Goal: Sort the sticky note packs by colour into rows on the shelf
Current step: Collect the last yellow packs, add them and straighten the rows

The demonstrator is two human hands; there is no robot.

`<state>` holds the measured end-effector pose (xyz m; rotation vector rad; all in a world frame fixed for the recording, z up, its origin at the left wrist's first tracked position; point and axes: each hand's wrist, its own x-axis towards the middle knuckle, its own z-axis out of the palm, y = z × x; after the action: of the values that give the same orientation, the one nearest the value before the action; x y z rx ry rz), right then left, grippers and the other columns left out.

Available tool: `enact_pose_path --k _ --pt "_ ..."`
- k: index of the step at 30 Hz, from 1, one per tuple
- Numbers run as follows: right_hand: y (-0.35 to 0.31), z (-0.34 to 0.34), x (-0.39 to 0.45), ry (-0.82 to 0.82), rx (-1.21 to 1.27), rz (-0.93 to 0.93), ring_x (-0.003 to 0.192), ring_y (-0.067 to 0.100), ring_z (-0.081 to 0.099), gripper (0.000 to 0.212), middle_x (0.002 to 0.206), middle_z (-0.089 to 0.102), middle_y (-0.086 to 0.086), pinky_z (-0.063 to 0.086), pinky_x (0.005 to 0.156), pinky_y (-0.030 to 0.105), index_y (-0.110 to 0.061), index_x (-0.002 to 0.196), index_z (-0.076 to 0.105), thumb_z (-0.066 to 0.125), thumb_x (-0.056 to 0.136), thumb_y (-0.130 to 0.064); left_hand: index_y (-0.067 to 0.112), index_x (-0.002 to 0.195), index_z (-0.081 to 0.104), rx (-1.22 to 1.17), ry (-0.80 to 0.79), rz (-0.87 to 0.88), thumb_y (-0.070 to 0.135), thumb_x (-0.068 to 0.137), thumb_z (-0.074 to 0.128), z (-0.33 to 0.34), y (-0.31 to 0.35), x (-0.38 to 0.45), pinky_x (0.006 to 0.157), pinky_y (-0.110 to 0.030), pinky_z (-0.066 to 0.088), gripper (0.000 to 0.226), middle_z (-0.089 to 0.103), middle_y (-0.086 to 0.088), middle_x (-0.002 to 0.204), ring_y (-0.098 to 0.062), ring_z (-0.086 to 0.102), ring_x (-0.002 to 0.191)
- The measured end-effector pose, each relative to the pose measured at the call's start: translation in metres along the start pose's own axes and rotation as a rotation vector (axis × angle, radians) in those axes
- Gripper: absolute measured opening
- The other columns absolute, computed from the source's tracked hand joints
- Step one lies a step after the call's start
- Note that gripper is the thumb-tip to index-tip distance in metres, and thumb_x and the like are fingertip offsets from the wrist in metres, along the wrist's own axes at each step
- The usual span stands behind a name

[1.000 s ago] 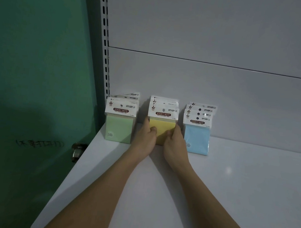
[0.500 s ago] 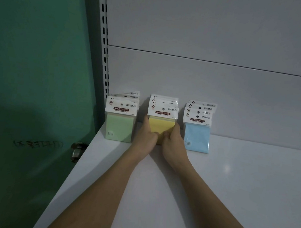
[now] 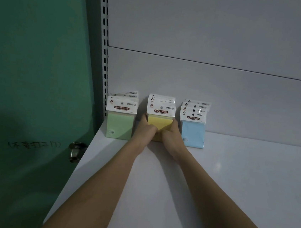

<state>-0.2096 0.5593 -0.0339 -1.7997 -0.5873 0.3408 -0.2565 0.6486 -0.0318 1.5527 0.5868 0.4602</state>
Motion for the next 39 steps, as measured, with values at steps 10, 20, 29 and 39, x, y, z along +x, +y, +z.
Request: enact_pose_path --k 10,20,29,39 --pt "-0.015 -0.040 -0.020 0.213 -0.046 -0.184 0.098 0.006 0.056 0.032 0.106 0.055 -0.013 0.038 0.081 0.018 -0.021 0.126 0.043 0.044 0.097 -0.010 0.030 0.137 0.034 0.108 0.213 0.372 -0.006 0.082 0.048 0.027 0.020 -0.048 0.094 -0.003 0.031 0.067 0.047 0.020 0.126 0.014 0.037 0.110" --pt "0.021 -0.122 -0.008 0.196 -0.227 0.070 0.126 0.028 0.046 0.053 0.144 0.043 0.013 0.036 0.091 0.029 -0.005 0.144 0.032 0.044 0.092 -0.007 0.026 0.140 0.036 0.096 -0.094 0.135 -0.007 0.076 0.041 0.109 0.001 -0.041 0.085 -0.026 0.048 0.072 0.056 -0.002 0.128 -0.017 0.055 0.113" --pt "0.038 -0.114 0.019 -0.003 -0.187 0.085 0.110 0.027 0.056 0.052 0.126 0.058 0.011 0.046 0.083 0.033 -0.008 0.131 0.043 0.049 0.080 -0.001 0.012 0.134 0.041 0.197 0.133 -0.002 -0.003 0.078 0.049 0.121 -0.002 0.003 0.090 -0.038 0.051 0.058 0.054 -0.009 0.128 -0.025 0.054 0.114" --pt "0.055 -0.111 0.023 0.183 -0.052 -0.202 0.105 0.014 0.057 0.046 0.116 0.062 -0.002 0.049 0.088 0.030 -0.016 0.128 0.050 0.053 0.085 0.000 0.017 0.135 0.044 0.191 0.252 0.195 -0.009 0.080 0.052 0.119 -0.014 0.016 0.097 -0.036 0.049 0.062 0.057 -0.004 0.129 -0.020 0.053 0.119"
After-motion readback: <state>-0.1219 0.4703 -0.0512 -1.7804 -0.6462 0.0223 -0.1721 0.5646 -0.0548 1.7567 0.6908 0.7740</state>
